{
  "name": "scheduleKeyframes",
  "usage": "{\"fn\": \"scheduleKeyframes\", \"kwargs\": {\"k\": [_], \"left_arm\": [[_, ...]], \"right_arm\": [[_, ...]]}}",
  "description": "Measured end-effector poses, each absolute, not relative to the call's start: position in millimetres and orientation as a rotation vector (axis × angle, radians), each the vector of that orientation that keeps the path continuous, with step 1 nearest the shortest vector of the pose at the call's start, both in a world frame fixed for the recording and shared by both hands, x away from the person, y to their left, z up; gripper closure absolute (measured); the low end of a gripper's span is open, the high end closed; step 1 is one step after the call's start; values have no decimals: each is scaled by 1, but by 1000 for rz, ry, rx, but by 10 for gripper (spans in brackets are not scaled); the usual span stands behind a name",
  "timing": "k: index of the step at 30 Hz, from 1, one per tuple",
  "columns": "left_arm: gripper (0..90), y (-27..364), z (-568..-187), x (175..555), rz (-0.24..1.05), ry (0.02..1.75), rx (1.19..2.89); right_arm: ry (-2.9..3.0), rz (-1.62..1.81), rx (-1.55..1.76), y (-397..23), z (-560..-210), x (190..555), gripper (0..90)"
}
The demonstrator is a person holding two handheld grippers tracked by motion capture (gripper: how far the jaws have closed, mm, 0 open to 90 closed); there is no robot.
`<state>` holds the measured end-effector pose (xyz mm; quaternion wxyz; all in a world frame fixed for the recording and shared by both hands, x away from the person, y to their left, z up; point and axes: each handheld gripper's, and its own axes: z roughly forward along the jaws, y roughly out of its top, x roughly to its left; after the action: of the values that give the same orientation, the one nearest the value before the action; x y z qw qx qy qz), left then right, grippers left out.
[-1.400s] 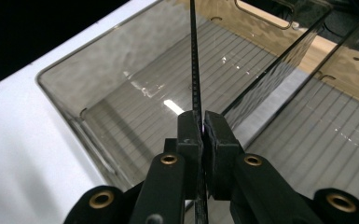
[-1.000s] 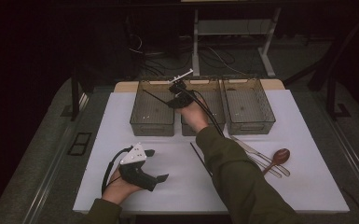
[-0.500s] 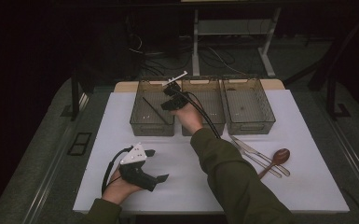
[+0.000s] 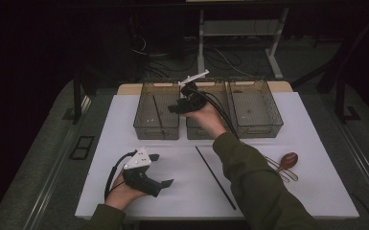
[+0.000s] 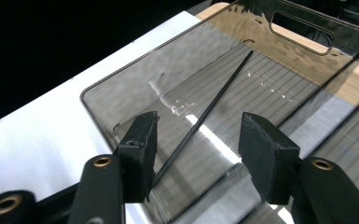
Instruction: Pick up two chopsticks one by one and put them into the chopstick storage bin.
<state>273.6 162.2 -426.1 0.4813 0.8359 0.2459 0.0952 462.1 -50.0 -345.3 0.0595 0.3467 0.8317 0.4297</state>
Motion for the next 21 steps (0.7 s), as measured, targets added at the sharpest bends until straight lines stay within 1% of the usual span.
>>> {"fn": "scheduleKeyframes", "kwargs": {"k": [7, 21], "left_arm": [[0, 162, -427, 274, 236, 596, 2050], [0, 161, -428, 273, 233, 612, 2048]], "right_arm": [[2498, 1334, 1004, -84, -348, 442, 417], [2478, 1361, 986, -133, -352, 411, 398]]}}
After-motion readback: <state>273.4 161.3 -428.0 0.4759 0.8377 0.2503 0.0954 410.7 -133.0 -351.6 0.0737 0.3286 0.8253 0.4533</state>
